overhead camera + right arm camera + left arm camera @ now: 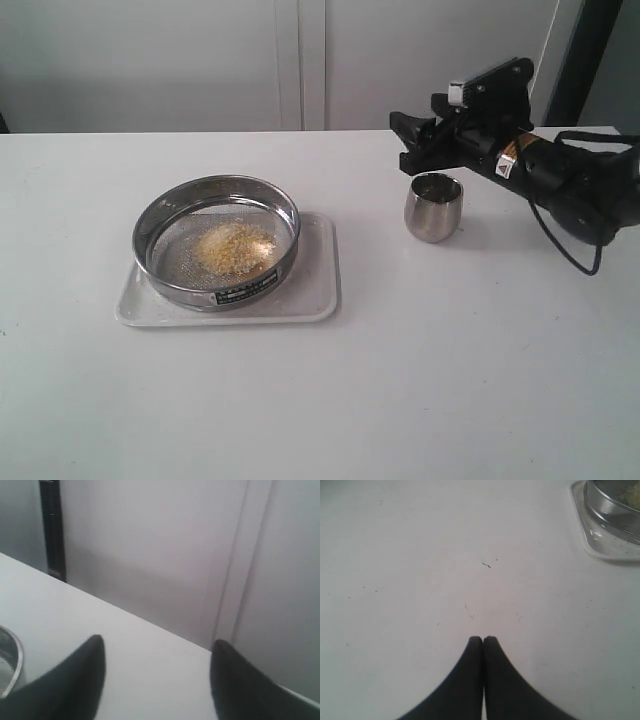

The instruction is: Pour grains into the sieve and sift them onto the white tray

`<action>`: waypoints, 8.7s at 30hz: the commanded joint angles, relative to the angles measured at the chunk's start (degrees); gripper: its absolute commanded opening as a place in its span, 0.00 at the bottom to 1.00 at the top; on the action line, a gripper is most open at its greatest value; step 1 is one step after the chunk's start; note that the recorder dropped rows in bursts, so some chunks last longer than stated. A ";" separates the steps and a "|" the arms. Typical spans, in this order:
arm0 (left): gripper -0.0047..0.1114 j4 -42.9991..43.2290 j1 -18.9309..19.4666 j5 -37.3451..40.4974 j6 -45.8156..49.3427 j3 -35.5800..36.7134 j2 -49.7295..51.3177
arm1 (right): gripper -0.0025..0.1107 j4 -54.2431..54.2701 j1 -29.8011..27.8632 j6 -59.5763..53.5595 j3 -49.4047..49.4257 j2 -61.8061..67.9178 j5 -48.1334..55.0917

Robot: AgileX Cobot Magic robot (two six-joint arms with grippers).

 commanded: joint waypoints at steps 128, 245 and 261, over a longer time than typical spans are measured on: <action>0.04 -0.23 0.00 0.50 -0.53 0.60 -0.15 | 0.02 48.58 -0.13 -29.76 17.78 -64.71 69.47; 0.04 -1.03 0.02 -25.56 -0.53 0.60 -0.15 | 0.02 48.46 -0.13 -29.76 17.78 -64.71 69.58; 0.04 -5.71 0.02 -16.51 -0.53 -5.39 -0.15 | 0.02 48.46 -0.13 -29.76 17.78 -64.71 69.58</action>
